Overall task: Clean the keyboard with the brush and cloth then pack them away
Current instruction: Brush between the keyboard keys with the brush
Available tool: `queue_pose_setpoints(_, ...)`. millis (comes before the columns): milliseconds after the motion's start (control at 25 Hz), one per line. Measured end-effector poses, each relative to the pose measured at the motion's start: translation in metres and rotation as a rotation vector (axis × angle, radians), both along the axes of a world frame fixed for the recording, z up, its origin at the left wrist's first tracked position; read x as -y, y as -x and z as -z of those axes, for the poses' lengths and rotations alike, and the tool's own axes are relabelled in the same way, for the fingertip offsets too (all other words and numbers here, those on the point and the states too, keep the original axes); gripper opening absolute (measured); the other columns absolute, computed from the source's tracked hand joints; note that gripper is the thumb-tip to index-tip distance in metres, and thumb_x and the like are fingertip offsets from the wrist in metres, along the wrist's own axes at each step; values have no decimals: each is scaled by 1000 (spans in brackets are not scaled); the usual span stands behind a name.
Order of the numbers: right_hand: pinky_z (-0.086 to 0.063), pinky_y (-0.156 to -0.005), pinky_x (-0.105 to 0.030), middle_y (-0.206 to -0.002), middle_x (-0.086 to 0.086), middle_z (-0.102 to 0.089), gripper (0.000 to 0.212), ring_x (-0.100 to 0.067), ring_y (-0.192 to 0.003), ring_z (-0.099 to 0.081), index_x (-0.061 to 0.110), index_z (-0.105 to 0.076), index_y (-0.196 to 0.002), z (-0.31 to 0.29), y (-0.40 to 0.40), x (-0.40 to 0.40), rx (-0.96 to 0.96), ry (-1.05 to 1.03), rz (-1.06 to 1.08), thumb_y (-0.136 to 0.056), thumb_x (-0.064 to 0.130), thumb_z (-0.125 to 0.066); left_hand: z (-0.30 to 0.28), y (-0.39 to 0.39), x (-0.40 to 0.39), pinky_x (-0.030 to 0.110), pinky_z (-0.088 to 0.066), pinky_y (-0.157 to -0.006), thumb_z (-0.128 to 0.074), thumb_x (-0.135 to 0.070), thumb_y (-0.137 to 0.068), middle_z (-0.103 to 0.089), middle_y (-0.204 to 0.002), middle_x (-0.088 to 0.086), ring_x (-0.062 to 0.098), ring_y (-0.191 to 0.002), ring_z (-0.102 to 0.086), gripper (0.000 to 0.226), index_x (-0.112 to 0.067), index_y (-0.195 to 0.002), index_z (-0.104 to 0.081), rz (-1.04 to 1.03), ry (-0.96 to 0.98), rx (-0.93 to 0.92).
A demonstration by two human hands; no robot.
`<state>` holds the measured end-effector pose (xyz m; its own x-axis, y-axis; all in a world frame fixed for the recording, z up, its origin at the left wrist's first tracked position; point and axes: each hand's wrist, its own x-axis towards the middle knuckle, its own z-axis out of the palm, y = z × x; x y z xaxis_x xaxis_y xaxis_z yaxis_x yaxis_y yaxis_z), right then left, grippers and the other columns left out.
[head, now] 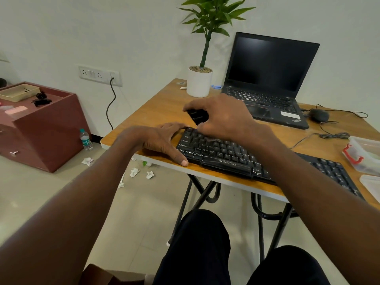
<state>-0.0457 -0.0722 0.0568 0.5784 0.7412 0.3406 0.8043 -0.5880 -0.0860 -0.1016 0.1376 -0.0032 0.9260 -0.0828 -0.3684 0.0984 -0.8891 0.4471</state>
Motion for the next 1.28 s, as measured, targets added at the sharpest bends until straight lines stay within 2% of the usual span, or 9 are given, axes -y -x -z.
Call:
queue_pose_setpoints(80, -57, -90, -38, -134, 10, -67, 66, -12, -113, -62, 54, -49, -144, 3, 3, -1, -74, -130, -37, -85, 40, -75, 1, -1, 1, 61, -20, -127, -92, -69, -62, -3, -175, -10, 30, -160, -8, 142, -43, -165, 1, -6, -13, 0)
queue_pose_setpoints(160, -54, -88, -27, -135, 12, -67, 67, -2, -105, -59, 52, -48, -146, 11, 11, -5, -153, -239, -101, -86, 41, -77, 2, -2, 0, 62, -20, -128, -91, -69, -64, -3, -174, -12, 29, -160, -7, 139, -43, -165, 0, -17, -15, -11)
queue_pose_setpoints(320, -46, -76, -15, -129, 17, -68, 63, 7, -85, -56, 50, -52, -144, 20, 16, 3, -182, -199, -169, -88, 33, -74, 4, -3, -3, 62, -19, -127, -89, -77, -52, -5, -172, -17, 28, -160, -7, 141, -47, -163, -6, -6, 9, -18)
queue_pose_setpoints(440, -53, -73, -24, -119, 14, -71, 60, 1, -81, -57, 51, -57, -137, 9, 10, 8, -120, -134, -114, -82, 34, -72, 3, -2, -2, 60, -21, -127, -87, -76, -51, -5, -174, -14, 28, -160, -9, 145, -43, -165, -2, 1, -1, -7)
queue_pose_setpoints(600, -50, -78, -17, -132, 13, -66, 63, 2, -93, -57, 50, -52, -143, 14, 12, -4, -187, -264, -139, -87, 34, -75, 4, -3, 0, 61, -20, -128, -87, -76, -50, -3, -174, -14, 30, -160, -8, 147, -42, -165, -3, -19, 6, -18)
queue_pose_setpoints(760, -59, -87, -34, -127, 10, -68, 60, -8, -105, -62, 46, -57, -137, 17, 9, -5, -197, -224, -58, -80, 38, -73, 3, -3, -1, 58, -21, -127, -85, -81, -45, -5, -174, -14, 29, -159, -11, 151, -43, -165, -3, 8, 8, -14)
queue_pose_setpoints(920, -57, -89, -31, -132, 9, -66, 62, -9, -110, -61, 45, -52, -143, 20, 5, -8, -256, -300, -73, -86, 32, -72, 0, -1, 1, 56, -24, -127, -87, -72, -53, -12, -172, -10, 27, -157, -16, 142, -39, -164, -5, 12, 36, 2)
queue_pose_setpoints(1120, -61, -86, -39, -122, 3, -62, 61, -16, -102, -63, 39, -47, -144, 22, -1, -8, -281, -245, 8, -88, 33, -69, -2, 0, 3, 55, -24, -126, -86, -68, -53, -8, -173, -8, 29, -158, -13, 144, -39, -166, -1, 4, 24, -8)
queue_pose_setpoints(1280, -58, -87, -33, -132, -2, -62, 61, -18, -108, -62, 35, -43, -149, 25, 8, -16, -290, -259, -137, -94, 19, -65, 1, -1, 0, 58, -21, -128, -87, -72, -54, -9, -172, -12, 27, -158, -14, 141, -41, -164, -5, 19, 36, 1)
